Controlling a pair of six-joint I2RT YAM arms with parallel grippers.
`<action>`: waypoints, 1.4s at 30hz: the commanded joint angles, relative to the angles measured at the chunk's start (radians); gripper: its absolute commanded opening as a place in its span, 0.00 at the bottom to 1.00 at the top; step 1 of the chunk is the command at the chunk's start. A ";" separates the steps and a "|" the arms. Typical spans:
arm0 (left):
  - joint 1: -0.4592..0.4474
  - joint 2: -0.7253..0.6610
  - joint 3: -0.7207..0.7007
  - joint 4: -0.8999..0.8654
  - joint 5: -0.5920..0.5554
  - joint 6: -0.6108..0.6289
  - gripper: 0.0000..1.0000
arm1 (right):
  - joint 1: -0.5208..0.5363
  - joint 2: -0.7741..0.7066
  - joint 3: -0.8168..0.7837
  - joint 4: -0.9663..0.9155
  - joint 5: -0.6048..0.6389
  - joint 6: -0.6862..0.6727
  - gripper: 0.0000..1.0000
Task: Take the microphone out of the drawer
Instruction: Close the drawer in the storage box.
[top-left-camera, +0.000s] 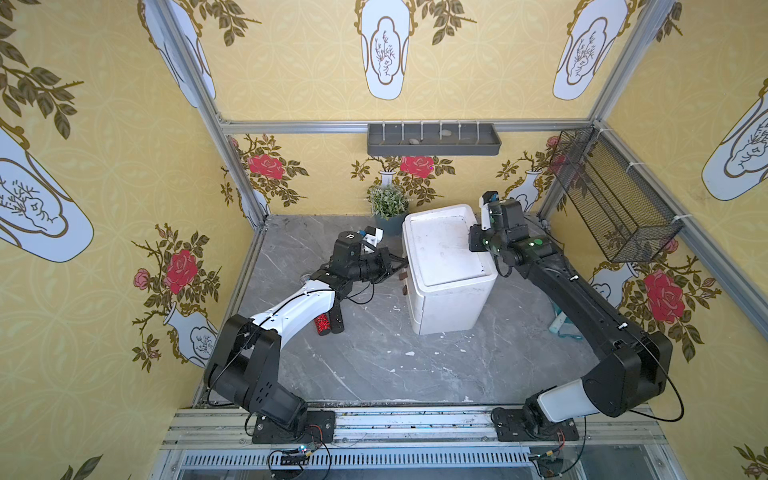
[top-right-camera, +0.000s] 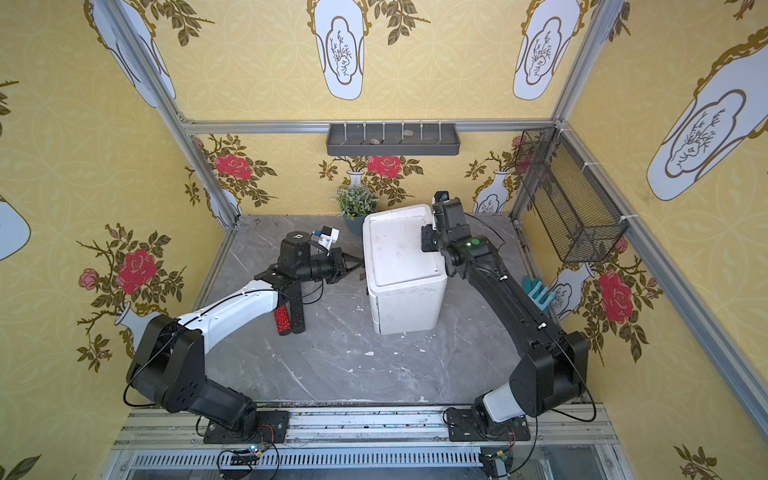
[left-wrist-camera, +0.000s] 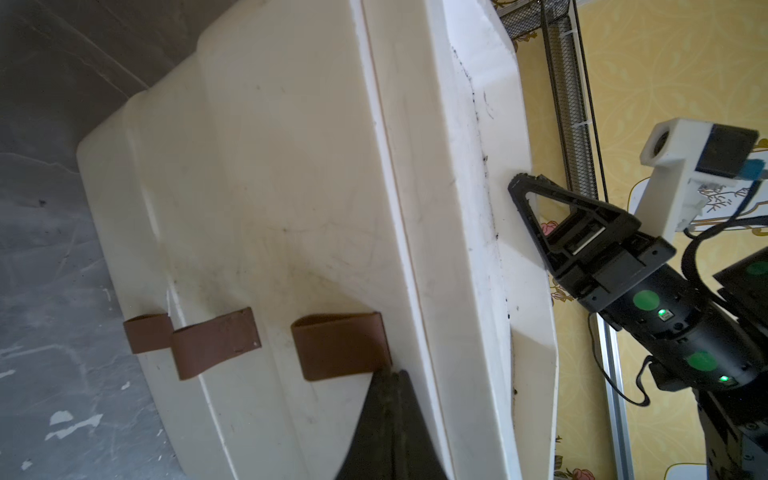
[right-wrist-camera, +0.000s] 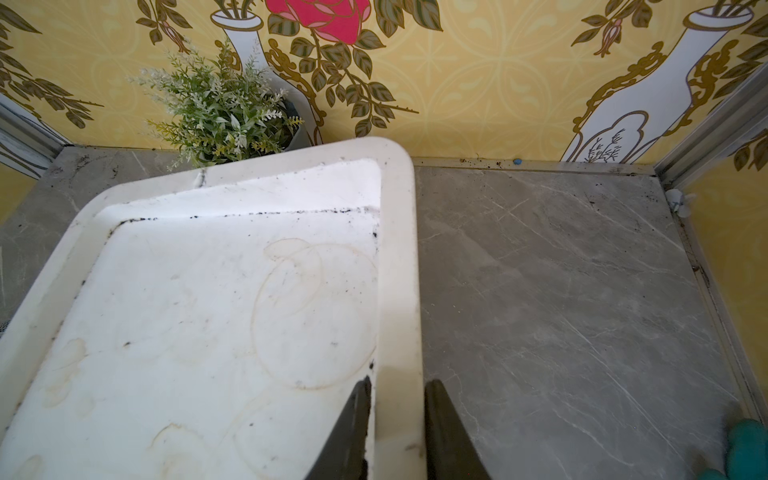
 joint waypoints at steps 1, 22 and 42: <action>-0.007 0.020 0.004 0.061 0.012 -0.019 0.00 | 0.008 0.015 -0.016 -0.108 -0.086 0.019 0.26; 0.069 -0.081 -0.080 0.043 -0.023 0.007 0.38 | 0.008 0.006 -0.012 -0.115 -0.081 0.011 0.26; 0.131 0.007 -0.386 0.536 -0.002 -0.191 0.55 | 0.008 0.050 0.039 -0.140 -0.099 -0.024 0.26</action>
